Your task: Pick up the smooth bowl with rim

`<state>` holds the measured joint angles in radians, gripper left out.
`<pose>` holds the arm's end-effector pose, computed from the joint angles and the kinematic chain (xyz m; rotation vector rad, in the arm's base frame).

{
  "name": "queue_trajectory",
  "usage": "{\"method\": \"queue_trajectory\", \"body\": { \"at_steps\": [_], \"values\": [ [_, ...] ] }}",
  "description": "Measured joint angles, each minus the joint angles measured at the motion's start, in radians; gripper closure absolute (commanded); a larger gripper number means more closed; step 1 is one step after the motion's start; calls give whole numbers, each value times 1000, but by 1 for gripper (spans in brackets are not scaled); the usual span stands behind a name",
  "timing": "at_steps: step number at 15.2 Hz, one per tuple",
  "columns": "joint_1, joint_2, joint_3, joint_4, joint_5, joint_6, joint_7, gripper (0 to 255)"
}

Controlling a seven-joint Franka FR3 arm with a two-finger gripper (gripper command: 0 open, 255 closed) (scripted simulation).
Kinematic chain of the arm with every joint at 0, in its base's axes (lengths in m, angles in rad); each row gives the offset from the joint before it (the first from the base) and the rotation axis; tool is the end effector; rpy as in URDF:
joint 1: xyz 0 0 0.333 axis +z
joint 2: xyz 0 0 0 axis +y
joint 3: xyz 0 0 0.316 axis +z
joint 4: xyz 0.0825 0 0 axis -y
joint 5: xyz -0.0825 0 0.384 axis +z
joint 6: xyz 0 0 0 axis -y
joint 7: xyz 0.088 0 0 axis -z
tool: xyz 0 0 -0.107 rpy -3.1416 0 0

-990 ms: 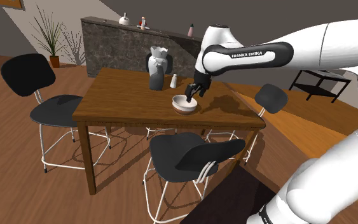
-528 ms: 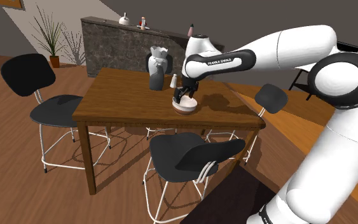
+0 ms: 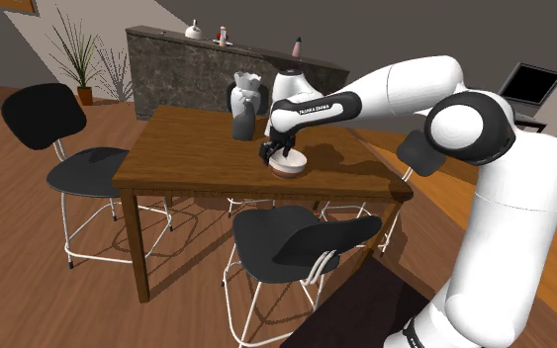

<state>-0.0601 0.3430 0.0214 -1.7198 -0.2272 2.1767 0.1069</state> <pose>0.6606 -0.0354 0.3987 2.9533 -0.0416 0.1779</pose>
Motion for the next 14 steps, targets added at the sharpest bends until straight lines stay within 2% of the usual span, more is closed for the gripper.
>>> {"method": "queue_trajectory", "body": {
  "at_steps": [5,6,14],
  "values": [
    [-1,29,-4,-20,-8,49,9,0],
    [-1,32,-4,-23,-8,54,11,255],
    [0,34,-4,-24,-9,57,12,255]
  ]
}}
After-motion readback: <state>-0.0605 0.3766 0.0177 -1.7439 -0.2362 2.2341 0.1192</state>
